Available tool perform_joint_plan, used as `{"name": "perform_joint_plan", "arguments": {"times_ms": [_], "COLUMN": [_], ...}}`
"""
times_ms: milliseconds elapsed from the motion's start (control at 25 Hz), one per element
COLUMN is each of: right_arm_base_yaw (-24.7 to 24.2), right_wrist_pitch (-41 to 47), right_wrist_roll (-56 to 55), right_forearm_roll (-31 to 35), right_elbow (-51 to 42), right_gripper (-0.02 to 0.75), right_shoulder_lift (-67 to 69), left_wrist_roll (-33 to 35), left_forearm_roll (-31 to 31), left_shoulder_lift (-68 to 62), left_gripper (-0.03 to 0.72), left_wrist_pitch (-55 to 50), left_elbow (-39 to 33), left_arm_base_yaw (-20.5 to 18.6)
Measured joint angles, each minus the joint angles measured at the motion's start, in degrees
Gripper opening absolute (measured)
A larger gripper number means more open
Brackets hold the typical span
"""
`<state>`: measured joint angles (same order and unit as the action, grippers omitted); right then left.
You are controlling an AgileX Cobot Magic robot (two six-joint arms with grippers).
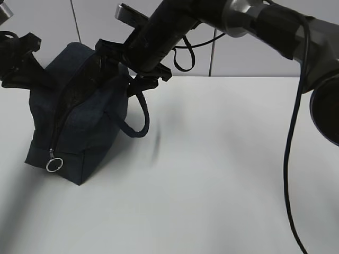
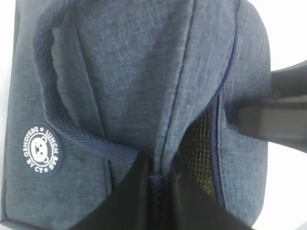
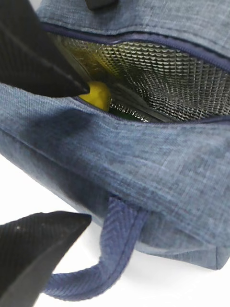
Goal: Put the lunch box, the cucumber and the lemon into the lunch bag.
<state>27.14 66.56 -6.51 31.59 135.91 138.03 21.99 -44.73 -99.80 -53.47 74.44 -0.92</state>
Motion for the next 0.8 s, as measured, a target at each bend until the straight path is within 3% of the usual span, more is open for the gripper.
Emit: {"name": "perform_joint_plan", "arguments": {"times_ms": [80,160,320,560,800], "right_arm_base_yaw": [0.0,0.0,0.0,0.0,0.0], "right_wrist_pitch": [0.0,0.0,0.0,1.2,4.0], "right_wrist_roll": [0.0,0.0,-0.1,-0.3,-0.3], "right_forearm_roll": [-0.1,-1.0,-2.5,-4.7,-8.5], "right_elbow": [0.0,0.0,0.0,0.0,0.0], "right_gripper": [0.542,0.487,0.274,0.042,0.003], "right_shoulder_lift": [0.0,0.0,0.0,0.0,0.0], "left_wrist_roll": [0.0,0.0,0.0,0.0,1.8], "left_forearm_roll": [0.0,0.0,0.0,-0.3,-4.4], "left_shoulder_lift": [0.0,0.0,0.0,0.0,0.0], "left_gripper": [0.017,0.017,0.017,0.017,0.017], "left_wrist_pitch": [0.0,-0.1,-0.5,-1.2,-4.5], "left_elbow": [0.0,0.0,0.0,0.0,0.0], "left_arm_base_yaw": [0.0,0.0,0.0,0.0,0.0]}}
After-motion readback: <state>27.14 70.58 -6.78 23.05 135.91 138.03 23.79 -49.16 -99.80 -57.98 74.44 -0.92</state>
